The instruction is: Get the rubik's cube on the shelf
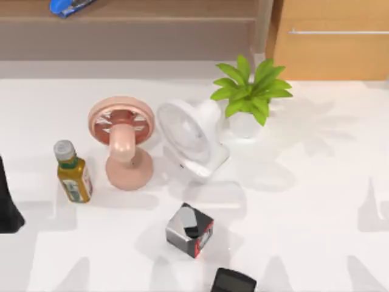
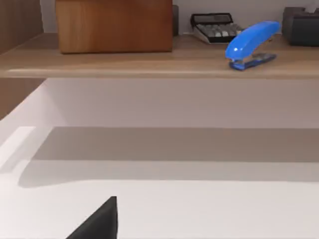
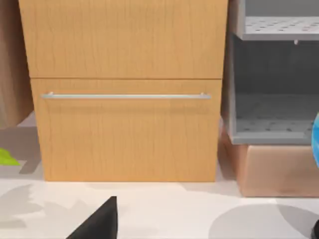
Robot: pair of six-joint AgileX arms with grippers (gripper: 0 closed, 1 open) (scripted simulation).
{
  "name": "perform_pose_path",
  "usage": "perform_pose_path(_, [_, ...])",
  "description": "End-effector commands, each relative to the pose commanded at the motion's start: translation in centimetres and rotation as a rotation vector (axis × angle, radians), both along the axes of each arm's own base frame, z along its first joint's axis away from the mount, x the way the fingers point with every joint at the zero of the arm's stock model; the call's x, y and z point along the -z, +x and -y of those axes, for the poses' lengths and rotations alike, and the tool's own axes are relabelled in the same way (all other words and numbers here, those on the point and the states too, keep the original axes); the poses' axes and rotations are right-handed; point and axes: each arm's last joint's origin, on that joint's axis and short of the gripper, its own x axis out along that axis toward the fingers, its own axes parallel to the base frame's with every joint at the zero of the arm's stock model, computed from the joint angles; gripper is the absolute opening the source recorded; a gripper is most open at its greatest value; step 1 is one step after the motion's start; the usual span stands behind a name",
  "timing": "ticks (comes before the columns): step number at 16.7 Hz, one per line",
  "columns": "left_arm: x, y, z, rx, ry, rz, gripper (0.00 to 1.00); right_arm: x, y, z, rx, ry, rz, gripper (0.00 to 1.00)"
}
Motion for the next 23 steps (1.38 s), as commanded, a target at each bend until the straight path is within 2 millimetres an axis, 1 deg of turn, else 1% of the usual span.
perform_pose_path(3, [0.0,0.0,0.0,0.000,0.000,0.000,1.00,-0.2,0.0,0.0,0.000,-0.009,0.003,1.00])
perform_pose_path(5, [0.0,0.0,0.0,0.000,0.000,0.000,1.00,-1.1,0.2,-0.1,0.001,-0.057,0.018,1.00])
perform_pose_path(8, [0.0,0.0,0.0,0.000,0.000,0.000,1.00,-3.5,1.1,-0.2,0.008,-0.188,0.045,1.00])
perform_pose_path(11, [0.0,0.0,0.0,0.000,0.000,0.000,1.00,-6.3,3.5,-0.5,0.017,-0.371,0.059,1.00])
perform_pose_path(12, [0.0,0.0,0.0,0.000,0.000,0.000,1.00,-7.2,4.7,-0.6,0.021,-0.441,0.060,1.00])
perform_pose_path(14, [0.0,0.0,0.0,0.000,0.000,0.000,1.00,-8.5,7.7,-1.1,0.026,-0.588,0.057,1.00])
perform_pose_path(16, [0.0,0.0,0.0,0.000,0.000,0.000,1.00,-8.9,11.4,-1.7,0.030,-0.741,0.048,1.00])
perform_pose_path(17, [0.0,0.0,0.0,0.000,0.000,0.000,1.00,-8.7,13.5,-2.0,0.030,-0.819,0.042,1.00])
perform_pose_path(18, [0.0,0.0,0.0,0.000,0.000,0.000,1.00,-8.3,15.5,-2.4,0.030,-0.896,0.036,1.00])
perform_pose_path(20, [0.0,0.0,0.0,0.000,0.000,0.000,1.00,-6.5,19.5,-3.3,0.027,-1.046,0.021,1.00])
perform_pose_path(23, [0.0,0.0,0.0,0.000,0.000,0.000,1.00,-2.4,24.6,-4.7,0.019,-1.251,0.001,1.00])
